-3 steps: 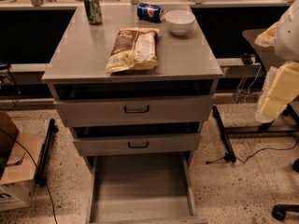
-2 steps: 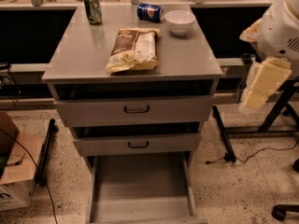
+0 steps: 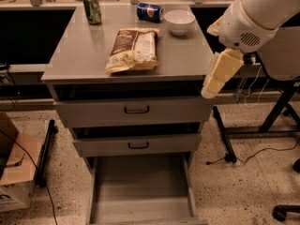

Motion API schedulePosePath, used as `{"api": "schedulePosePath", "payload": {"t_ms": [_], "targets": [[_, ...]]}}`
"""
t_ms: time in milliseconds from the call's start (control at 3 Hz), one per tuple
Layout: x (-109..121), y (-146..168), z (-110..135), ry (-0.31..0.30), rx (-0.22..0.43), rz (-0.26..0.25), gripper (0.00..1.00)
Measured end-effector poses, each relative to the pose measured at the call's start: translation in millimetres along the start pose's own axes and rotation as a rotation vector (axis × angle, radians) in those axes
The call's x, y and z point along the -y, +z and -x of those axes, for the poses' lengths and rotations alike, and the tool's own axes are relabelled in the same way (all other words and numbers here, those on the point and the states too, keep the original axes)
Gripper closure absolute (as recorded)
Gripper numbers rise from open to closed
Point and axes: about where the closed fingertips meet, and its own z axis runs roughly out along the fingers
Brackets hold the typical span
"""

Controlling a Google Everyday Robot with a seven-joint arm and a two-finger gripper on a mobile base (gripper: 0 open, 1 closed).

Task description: Place brown chip bag into bottom drawer

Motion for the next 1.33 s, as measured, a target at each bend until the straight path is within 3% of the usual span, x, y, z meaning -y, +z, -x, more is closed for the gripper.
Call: {"api": "schedulePosePath", "payload": {"t_ms": [667,1000,1333], "targets": [[8,21,3,0.006,0.042,-0.002,0.00],[32,50,23,0.035,0.167,0.003,0.00],[67,91,59,0.067,0.317,0.042,0.00]]}}
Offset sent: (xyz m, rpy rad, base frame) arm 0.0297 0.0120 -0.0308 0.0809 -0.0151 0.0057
